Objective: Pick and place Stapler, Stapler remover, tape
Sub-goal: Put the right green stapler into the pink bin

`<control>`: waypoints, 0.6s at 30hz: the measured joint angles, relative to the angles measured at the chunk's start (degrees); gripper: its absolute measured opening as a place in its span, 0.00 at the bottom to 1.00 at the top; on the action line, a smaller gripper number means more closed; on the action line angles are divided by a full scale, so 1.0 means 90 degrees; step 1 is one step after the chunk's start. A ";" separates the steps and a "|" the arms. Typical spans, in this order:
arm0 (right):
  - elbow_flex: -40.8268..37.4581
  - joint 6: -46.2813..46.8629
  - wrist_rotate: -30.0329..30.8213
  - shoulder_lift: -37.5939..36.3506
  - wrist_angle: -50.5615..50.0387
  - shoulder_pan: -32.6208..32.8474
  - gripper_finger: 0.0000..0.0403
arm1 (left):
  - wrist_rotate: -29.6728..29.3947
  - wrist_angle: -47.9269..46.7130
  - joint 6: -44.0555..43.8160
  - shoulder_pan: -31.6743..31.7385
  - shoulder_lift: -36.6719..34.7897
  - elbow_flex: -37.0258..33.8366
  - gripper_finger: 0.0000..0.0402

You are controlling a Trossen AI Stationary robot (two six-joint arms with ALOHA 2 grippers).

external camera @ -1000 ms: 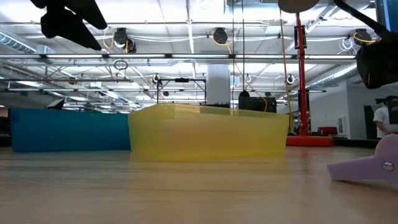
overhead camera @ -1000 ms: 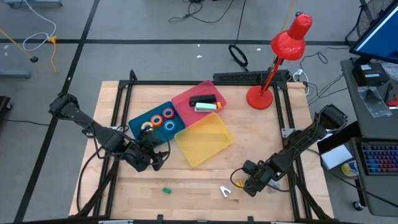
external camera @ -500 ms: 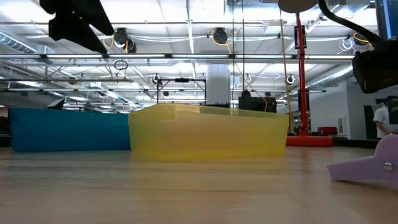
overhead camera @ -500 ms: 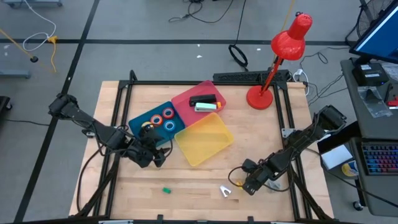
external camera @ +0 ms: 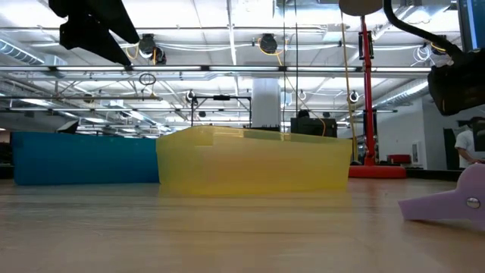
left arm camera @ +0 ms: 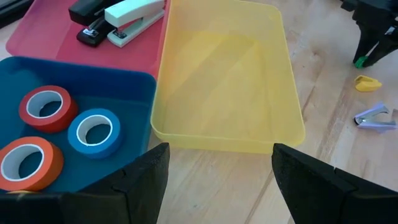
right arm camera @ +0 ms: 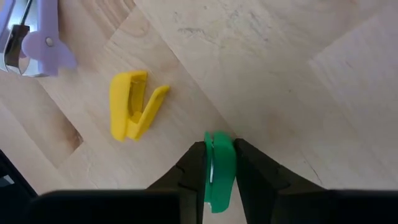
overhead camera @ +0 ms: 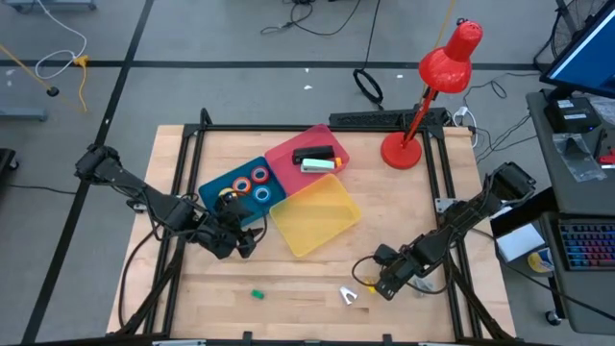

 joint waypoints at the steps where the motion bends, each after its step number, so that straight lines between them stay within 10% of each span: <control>1: 0.0000 -0.0002 0.0002 0.0000 0.0000 -0.0025 0.14 | 0.0001 0.0000 0.0000 0.0000 0.0000 0.0000 0.70; 18: -0.0019 -0.0672 0.0591 -0.1284 0.0540 -0.0984 0.14 | -0.0025 0.0553 -0.0016 -0.0002 0.0000 0.0002 0.70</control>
